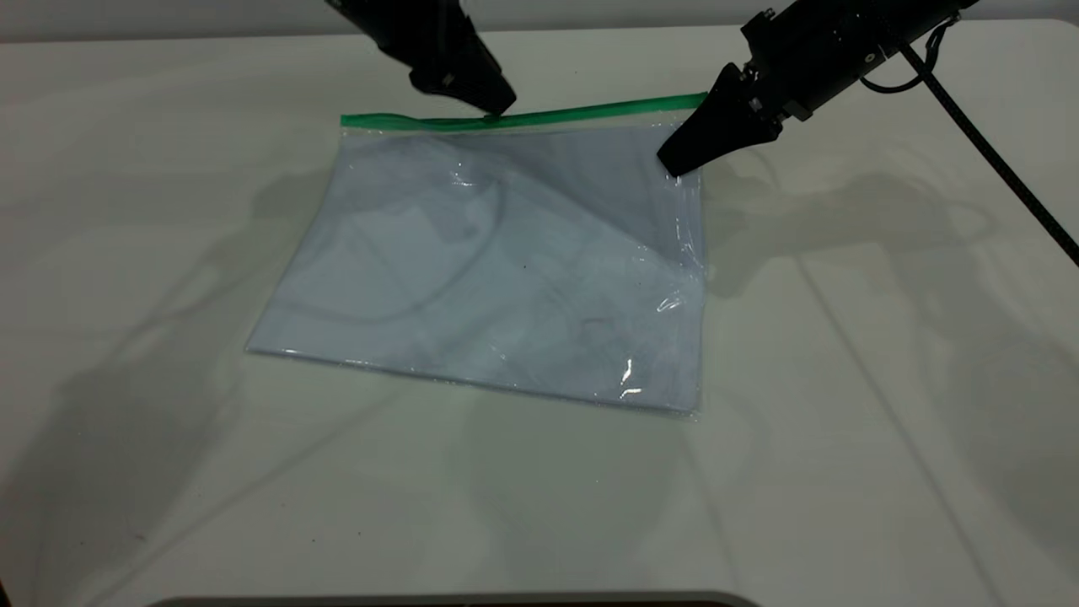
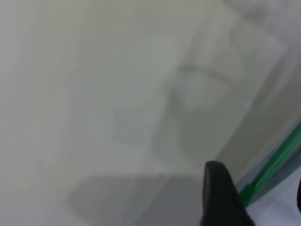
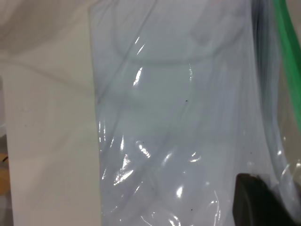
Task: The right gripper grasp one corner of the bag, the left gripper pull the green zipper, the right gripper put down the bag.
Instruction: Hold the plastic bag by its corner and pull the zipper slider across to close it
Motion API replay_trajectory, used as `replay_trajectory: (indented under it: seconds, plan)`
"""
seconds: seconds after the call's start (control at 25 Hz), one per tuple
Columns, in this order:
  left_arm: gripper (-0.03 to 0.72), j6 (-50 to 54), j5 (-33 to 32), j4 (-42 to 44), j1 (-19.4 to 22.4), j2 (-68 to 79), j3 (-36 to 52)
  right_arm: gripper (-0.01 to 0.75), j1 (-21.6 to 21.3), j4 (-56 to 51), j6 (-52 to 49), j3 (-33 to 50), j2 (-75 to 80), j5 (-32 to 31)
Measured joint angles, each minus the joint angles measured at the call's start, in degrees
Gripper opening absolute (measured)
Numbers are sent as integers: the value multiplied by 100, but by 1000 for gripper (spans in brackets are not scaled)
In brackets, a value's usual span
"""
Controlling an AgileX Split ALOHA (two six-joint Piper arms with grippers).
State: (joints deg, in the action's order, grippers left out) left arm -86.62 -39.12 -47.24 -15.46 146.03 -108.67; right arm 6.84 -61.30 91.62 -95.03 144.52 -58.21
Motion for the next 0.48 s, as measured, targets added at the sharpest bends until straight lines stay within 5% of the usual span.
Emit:
replay_trajectory:
  seconds: [0.48]
  plan:
    - [433,-22,-15,37,-5,196,-29,33,0,-6,33,0,0,-69]
